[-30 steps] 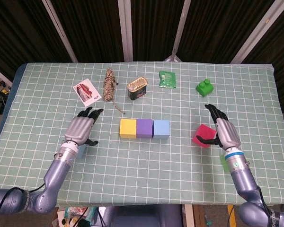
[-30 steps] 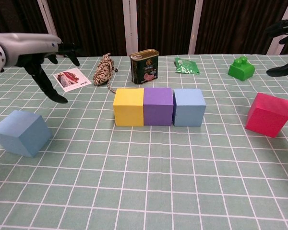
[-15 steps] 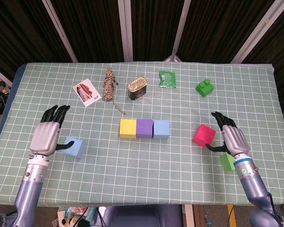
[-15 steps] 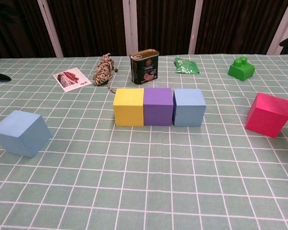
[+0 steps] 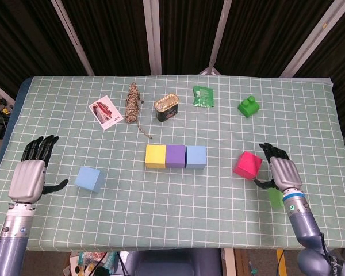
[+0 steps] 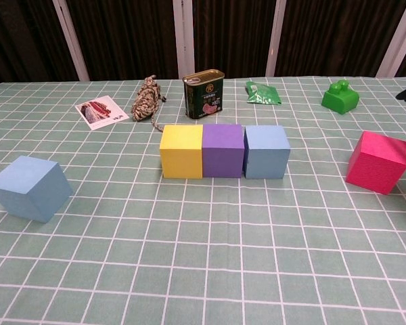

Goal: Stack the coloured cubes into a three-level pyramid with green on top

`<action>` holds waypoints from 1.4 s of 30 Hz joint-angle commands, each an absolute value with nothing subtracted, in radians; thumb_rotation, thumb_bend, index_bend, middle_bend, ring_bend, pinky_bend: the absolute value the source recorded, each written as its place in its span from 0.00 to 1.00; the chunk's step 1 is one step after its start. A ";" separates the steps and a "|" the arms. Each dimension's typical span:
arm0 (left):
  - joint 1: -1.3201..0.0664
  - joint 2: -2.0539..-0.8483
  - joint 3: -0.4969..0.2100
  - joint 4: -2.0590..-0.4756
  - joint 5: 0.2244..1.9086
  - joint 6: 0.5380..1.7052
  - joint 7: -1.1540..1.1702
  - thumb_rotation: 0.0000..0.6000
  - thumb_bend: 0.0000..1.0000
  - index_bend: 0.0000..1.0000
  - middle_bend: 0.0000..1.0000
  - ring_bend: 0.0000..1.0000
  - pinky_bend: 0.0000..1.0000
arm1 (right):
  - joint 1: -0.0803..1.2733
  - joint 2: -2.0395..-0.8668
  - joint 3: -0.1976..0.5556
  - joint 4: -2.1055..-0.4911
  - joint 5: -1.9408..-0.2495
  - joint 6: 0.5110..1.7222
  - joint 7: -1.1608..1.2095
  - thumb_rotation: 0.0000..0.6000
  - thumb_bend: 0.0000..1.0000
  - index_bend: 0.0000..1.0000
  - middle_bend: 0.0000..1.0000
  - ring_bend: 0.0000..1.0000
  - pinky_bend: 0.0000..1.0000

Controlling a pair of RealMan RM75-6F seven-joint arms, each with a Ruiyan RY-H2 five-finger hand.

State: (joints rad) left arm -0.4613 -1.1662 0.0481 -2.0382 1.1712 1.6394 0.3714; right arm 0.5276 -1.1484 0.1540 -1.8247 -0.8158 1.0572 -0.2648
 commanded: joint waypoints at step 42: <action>-0.372 -1.133 -0.070 -2.047 1.210 1.515 0.348 1.00 0.10 0.00 0.05 0.00 0.05 | 0.623 -1.340 0.193 -1.559 -0.636 1.005 -0.363 1.00 0.23 0.00 0.26 0.13 0.00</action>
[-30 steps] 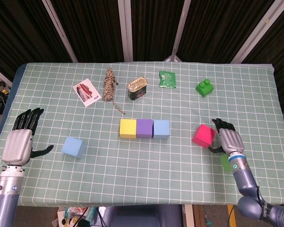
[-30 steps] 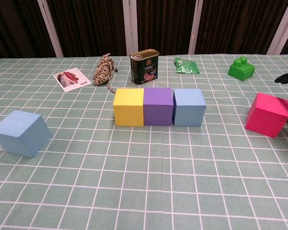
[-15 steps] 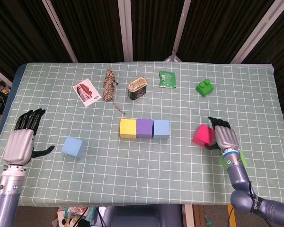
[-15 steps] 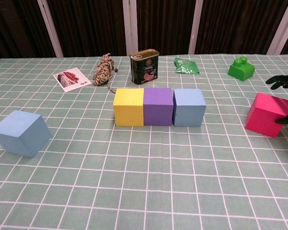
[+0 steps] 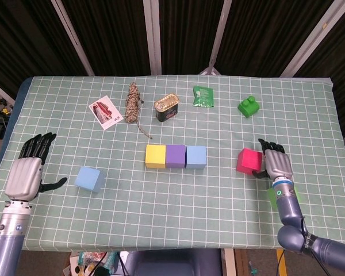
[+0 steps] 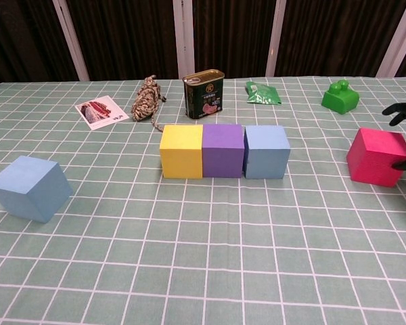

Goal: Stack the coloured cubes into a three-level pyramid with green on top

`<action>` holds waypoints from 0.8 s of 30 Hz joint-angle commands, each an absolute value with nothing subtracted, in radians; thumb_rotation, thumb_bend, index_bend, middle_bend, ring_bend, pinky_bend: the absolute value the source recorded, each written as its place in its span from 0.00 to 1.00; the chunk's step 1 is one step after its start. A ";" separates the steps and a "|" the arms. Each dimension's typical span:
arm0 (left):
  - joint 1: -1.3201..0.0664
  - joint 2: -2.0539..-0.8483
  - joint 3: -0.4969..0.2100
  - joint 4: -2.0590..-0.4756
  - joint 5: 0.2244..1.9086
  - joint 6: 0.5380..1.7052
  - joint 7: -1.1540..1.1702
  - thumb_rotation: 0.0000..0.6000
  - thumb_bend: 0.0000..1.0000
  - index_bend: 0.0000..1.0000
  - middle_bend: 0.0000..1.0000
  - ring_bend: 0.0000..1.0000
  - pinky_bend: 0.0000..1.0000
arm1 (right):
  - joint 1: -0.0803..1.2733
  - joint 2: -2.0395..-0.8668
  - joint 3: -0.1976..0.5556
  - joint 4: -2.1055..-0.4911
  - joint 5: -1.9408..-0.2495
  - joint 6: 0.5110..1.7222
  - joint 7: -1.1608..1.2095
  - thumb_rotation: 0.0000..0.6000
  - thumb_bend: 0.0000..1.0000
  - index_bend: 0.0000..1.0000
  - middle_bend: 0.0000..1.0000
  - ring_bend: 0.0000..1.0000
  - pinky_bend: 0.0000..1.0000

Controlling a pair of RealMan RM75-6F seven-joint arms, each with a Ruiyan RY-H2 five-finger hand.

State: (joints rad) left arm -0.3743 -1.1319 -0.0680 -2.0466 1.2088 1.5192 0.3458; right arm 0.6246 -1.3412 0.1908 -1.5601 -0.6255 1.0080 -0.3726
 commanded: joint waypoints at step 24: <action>-0.344 -1.134 -0.101 -2.053 1.223 1.480 0.352 1.00 0.10 0.00 0.05 0.00 0.05 | 0.620 -1.363 0.205 -1.563 -0.679 1.005 -0.330 1.00 0.25 0.00 0.39 0.24 0.00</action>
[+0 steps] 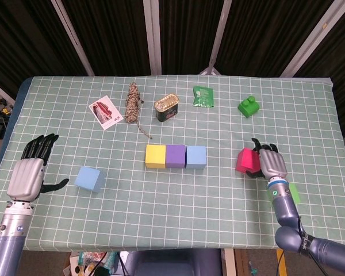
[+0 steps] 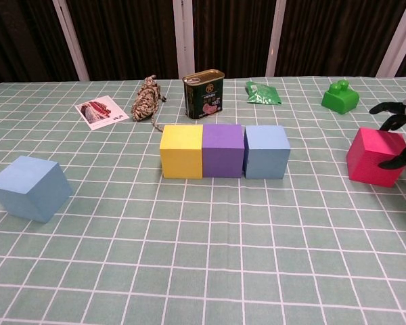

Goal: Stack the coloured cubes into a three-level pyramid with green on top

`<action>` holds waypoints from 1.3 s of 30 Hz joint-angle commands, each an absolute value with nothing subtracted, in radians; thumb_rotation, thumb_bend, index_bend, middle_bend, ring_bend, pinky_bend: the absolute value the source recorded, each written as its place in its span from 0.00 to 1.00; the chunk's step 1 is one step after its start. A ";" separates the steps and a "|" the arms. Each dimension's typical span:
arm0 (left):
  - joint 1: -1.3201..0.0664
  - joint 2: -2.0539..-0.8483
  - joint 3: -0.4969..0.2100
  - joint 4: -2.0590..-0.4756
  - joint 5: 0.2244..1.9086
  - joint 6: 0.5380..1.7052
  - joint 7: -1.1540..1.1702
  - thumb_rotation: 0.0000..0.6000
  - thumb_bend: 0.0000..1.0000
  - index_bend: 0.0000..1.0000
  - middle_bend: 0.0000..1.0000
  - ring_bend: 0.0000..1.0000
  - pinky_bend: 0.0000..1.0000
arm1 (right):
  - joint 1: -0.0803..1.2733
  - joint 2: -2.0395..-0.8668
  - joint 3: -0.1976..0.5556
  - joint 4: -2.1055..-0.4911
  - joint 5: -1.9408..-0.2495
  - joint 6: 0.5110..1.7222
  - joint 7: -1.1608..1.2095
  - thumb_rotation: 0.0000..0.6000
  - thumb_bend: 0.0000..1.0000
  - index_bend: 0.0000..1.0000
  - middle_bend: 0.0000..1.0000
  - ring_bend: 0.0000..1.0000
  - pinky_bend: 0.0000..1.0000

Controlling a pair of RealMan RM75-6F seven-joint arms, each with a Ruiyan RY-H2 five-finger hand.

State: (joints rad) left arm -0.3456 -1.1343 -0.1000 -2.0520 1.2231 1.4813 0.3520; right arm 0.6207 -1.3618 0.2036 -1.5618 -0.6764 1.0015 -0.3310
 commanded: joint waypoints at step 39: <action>-0.320 -1.061 -0.164 -2.097 1.192 1.439 0.288 1.00 0.10 0.01 0.05 0.00 0.05 | 0.773 -1.193 0.313 -1.830 -0.780 0.981 -0.442 1.00 0.26 0.00 0.44 0.28 0.00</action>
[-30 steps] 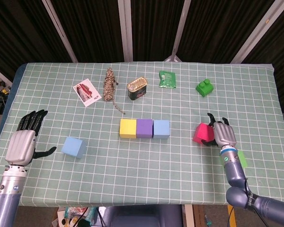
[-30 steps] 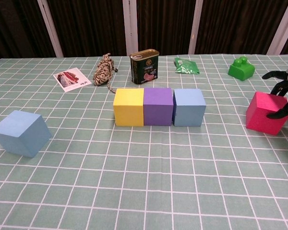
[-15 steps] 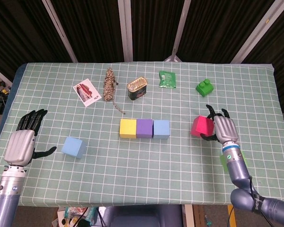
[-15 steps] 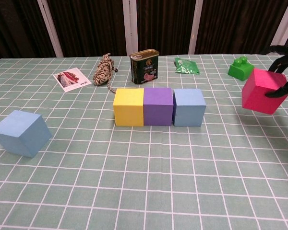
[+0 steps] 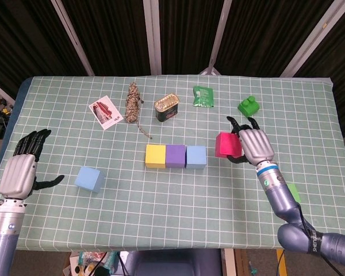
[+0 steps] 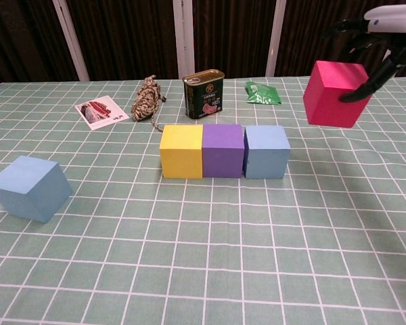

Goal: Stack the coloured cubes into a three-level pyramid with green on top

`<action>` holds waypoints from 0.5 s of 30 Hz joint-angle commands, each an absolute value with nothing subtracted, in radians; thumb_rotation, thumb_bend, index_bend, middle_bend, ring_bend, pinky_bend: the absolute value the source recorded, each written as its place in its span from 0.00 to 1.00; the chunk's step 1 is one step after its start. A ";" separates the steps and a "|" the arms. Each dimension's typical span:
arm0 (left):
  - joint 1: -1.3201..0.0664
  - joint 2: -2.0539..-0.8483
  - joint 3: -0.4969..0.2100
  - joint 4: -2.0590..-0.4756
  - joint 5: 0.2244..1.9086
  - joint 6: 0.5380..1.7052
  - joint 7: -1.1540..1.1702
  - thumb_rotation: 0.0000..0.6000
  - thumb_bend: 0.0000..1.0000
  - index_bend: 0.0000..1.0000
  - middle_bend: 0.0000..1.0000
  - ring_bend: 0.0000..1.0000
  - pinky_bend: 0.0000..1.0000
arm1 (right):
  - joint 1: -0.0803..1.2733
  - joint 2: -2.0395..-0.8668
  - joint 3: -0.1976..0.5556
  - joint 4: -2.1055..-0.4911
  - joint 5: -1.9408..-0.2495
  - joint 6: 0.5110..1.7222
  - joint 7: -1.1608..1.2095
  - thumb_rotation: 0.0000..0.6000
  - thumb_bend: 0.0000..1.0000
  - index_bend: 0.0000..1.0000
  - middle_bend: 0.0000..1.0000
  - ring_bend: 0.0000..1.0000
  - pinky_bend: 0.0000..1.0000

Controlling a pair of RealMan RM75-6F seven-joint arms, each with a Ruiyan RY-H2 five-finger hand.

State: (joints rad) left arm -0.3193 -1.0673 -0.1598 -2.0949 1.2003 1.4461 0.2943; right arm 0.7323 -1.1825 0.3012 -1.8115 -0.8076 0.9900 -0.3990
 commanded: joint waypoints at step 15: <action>-0.317 -1.017 -0.177 -2.101 1.154 1.391 0.227 1.00 0.10 0.01 0.05 0.00 0.05 | 0.987 -1.312 0.331 -1.842 -0.548 1.021 -0.658 1.00 0.26 0.00 0.45 0.28 0.00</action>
